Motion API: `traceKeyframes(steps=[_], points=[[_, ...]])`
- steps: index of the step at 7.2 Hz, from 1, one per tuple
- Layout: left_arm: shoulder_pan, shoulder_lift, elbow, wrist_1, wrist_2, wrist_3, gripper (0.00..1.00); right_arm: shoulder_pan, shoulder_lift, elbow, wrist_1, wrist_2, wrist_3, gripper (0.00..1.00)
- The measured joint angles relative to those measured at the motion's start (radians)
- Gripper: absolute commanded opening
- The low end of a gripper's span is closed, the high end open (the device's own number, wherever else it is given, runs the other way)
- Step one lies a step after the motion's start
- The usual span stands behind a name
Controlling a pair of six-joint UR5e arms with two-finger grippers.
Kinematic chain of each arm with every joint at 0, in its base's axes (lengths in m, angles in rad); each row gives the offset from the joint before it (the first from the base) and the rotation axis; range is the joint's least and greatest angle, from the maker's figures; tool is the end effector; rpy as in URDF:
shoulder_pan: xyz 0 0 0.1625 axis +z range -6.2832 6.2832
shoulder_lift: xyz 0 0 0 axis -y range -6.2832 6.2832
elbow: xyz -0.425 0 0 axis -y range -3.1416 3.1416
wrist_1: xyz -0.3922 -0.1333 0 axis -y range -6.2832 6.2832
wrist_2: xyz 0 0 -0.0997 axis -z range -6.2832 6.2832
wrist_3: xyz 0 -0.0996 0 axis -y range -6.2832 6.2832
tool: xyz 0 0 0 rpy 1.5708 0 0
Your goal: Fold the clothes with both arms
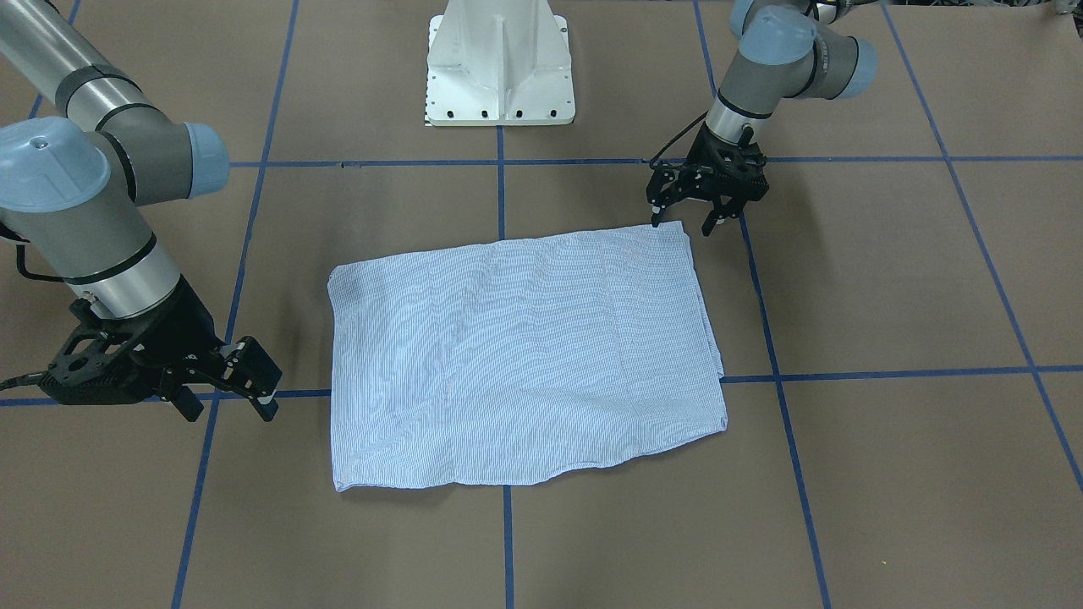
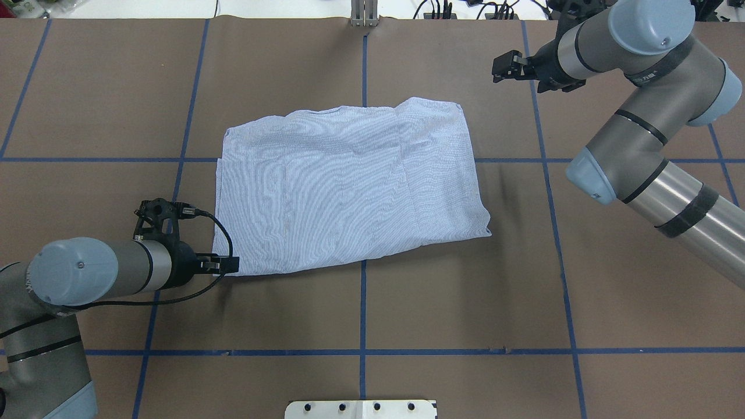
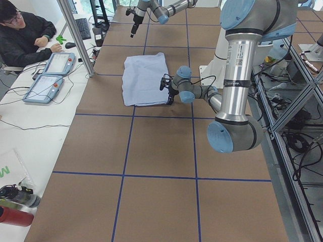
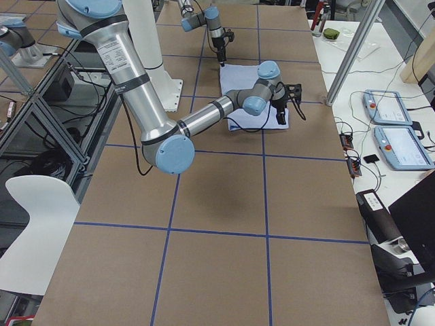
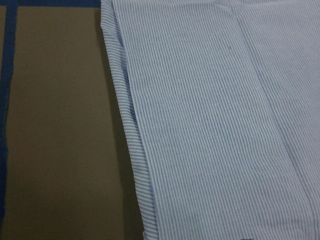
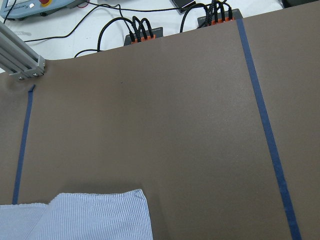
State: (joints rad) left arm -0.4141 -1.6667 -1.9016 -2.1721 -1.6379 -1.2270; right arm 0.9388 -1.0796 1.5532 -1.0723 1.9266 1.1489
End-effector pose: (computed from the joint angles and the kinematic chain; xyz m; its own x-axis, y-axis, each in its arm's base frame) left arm 0.4382 -0.3309 0.3892 0.5628 0.1200 -0.8178 0.1691 0.9518 0.2560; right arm -0.3238 -0.6092 0.3286 0.5438 0.0930 0.8340 -0.3986 0.9032 0.1592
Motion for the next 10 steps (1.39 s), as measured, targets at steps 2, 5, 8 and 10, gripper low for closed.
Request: traceKeyframes(steps=[2,5,8,10], points=[[0.018,-0.005,0.014,0.0,0.0,-0.007,0.82,-0.001,-0.001,0.008,0.0,-0.003,0.0,1.0],[0.026,-0.022,0.025,0.0,0.0,-0.013,0.1,-0.002,-0.002,0.01,0.0,-0.004,0.0,1.0],[0.03,-0.022,0.022,0.0,0.0,-0.014,0.0,-0.003,-0.002,0.01,0.0,-0.006,0.0,1.0],[0.019,-0.011,0.012,0.002,-0.003,0.003,0.0,-0.007,-0.002,0.01,0.0,-0.009,0.001,1.0]])
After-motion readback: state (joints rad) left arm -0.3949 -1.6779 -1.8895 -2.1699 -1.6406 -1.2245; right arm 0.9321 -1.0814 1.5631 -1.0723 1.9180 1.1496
